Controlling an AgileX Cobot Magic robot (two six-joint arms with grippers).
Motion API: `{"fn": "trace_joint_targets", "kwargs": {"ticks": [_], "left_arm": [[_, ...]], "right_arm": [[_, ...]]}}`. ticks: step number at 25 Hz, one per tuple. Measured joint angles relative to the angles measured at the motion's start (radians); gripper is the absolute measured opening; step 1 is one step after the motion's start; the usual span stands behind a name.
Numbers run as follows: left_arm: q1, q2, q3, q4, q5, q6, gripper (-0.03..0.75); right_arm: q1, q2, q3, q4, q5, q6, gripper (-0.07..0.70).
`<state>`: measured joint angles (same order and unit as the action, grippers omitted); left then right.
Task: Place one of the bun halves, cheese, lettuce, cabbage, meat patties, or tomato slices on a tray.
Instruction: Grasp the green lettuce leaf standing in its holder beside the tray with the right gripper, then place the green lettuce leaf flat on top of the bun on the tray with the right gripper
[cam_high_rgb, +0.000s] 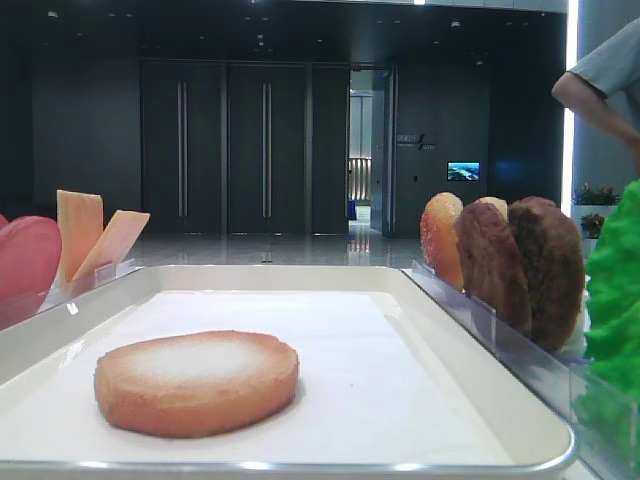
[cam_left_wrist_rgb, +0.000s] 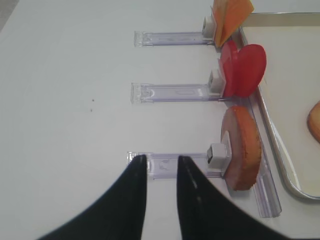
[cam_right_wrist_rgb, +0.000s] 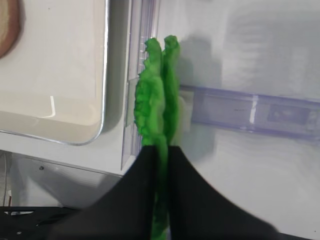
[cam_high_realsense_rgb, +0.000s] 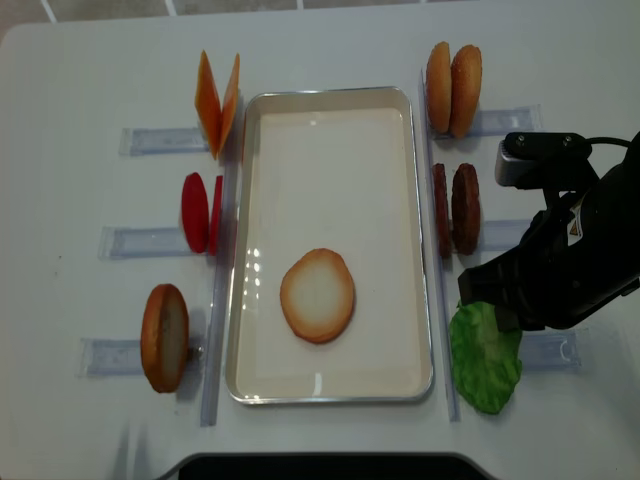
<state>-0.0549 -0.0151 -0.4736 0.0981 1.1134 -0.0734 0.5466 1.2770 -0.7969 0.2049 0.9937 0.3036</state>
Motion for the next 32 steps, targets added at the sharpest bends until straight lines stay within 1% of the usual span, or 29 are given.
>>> {"fn": "trace_joint_targets", "kwargs": {"ticks": [7,12,17,21,23,25,29,32], "left_arm": [[0.0,0.0,0.0,0.0,0.0,0.0,0.159],[0.0,0.0,0.0,0.0,0.0,0.0,0.159],[0.0,0.0,0.0,0.0,0.0,0.0,0.159],[0.0,0.0,0.0,0.0,0.0,0.0,0.159],[0.0,0.0,0.0,0.0,0.0,0.001,0.159],[0.0,0.0,0.0,0.0,0.0,0.001,0.159],[0.0,0.0,0.0,0.0,0.0,0.001,0.159],[0.0,0.0,0.0,0.0,0.0,0.001,0.159]], "right_arm": [[0.0,0.0,0.0,0.004,-0.001,-0.017,0.02],[0.0,-0.042,-0.001,0.054,-0.012,-0.04,0.01],[0.0,-0.125,-0.04,0.106,-0.012,-0.044,0.008],[0.0,-0.17,-0.05,0.164,-0.014,-0.074,0.008],[0.0,-0.177,-0.05,0.219,-0.016,-0.111,0.008],[0.0,-0.179,-0.05,0.296,-0.03,-0.165,0.008],[0.0,-0.178,-0.05,0.471,-0.1,-0.315,0.008],[0.0,-0.152,-0.05,0.579,-0.132,-0.406,0.006]]}}
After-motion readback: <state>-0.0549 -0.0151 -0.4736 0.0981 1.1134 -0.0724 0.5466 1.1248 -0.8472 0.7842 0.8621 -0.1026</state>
